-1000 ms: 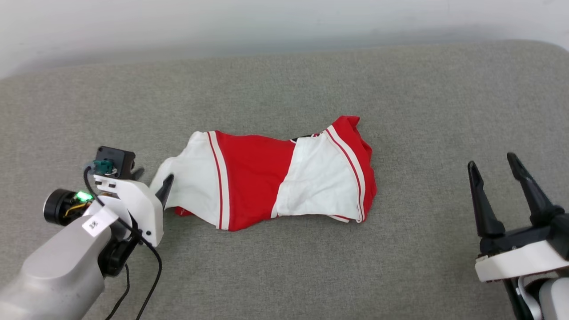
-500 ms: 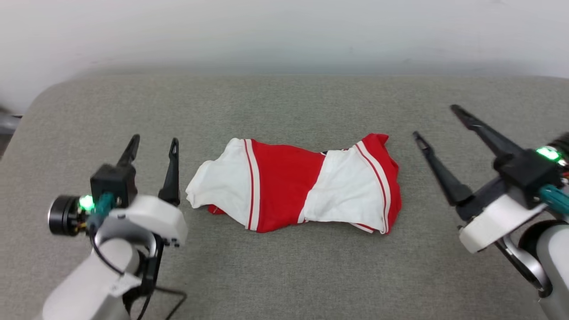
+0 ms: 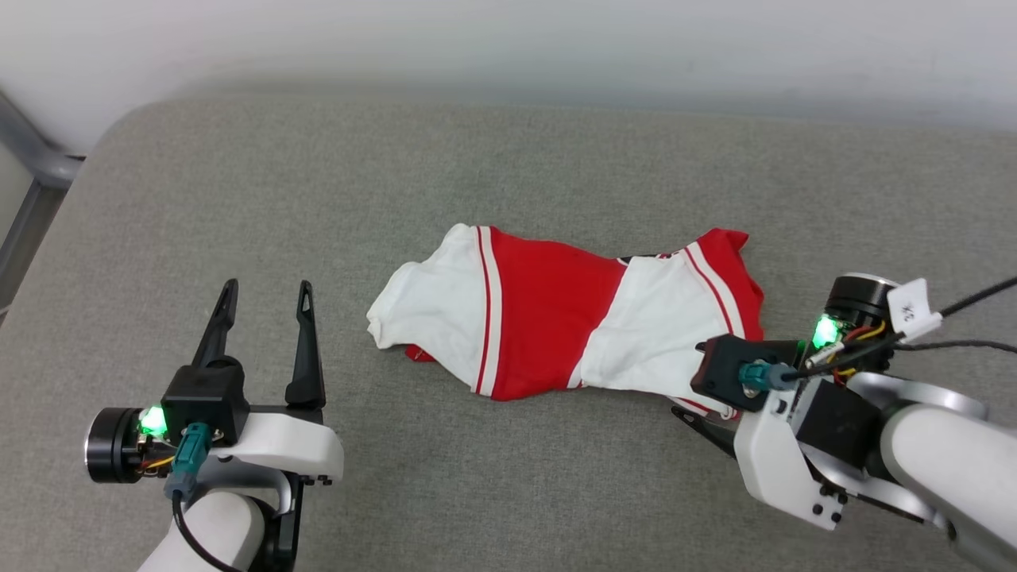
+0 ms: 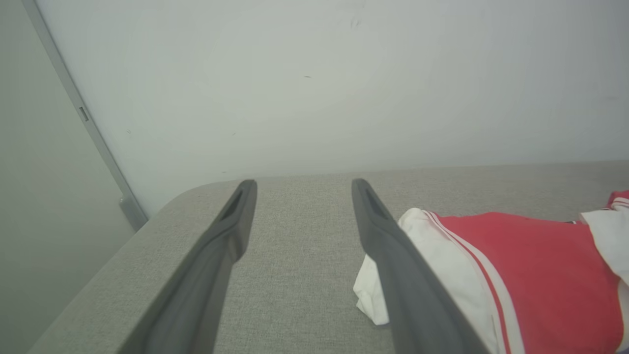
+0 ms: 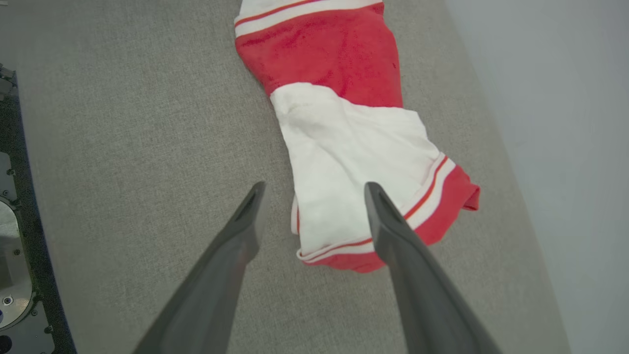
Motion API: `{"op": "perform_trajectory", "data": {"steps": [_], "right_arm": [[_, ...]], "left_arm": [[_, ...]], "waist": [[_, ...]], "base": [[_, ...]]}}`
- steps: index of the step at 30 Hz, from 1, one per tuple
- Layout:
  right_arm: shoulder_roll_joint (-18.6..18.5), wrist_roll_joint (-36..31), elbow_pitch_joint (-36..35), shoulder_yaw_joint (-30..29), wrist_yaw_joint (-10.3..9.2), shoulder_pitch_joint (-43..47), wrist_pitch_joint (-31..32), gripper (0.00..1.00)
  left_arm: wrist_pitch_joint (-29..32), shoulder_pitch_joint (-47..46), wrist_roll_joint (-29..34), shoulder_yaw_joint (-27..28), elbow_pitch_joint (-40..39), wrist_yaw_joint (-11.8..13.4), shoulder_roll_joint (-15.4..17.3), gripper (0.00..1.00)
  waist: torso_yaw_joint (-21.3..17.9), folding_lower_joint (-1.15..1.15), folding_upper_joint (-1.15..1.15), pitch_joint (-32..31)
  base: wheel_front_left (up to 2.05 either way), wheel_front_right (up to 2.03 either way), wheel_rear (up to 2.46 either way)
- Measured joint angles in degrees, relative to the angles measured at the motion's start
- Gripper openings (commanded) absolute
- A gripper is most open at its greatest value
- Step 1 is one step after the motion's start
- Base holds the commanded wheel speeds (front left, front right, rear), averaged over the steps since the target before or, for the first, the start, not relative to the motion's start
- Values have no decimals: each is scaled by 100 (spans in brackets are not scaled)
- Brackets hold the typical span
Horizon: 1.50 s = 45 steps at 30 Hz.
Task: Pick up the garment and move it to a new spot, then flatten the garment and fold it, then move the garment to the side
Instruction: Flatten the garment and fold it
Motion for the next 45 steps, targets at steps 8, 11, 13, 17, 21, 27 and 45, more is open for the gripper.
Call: {"op": "perform_trajectory", "data": {"steps": [8,11,13,17,21,27,45], "right_arm": [[257,326,949,1089,0,-985,137,100],[444,502,1433,1220,-1,-1067,85,100],[541,458,1740,1268,0,-1068,83,100],[727,192,2094,1220,-11,-866,109,100],[762,148,2091,1132,-42,-773,96,3],[839,194,2046,1254,-13,-819,-634,0],[813,1511,2195,-2164,-1,1360,-3639,0]], "left_arm": [[0,-29,453,361,-20,-270,-444,100],[0,-56,605,457,-31,-376,-613,100],[0,-82,698,514,-23,-454,-722,100],[0,-183,879,619,22,-601,-928,100],[0,-249,1013,784,124,-767,-1059,100],[0,-166,1190,1020,237,-921,-1199,100],[0,688,1399,1530,310,-1243,-1351,100]], "waist": [[186,0,0,396],[254,1,0,583],[298,1,0,710],[389,1,0,941],[452,0,0,1060],[304,1,0,913],[-456,1,0,-52]], "base": [[0,0,0],[0,0,0],[0,0,0],[0,0,0],[0,0,0],[0,0,0],[0,0,0]]}}
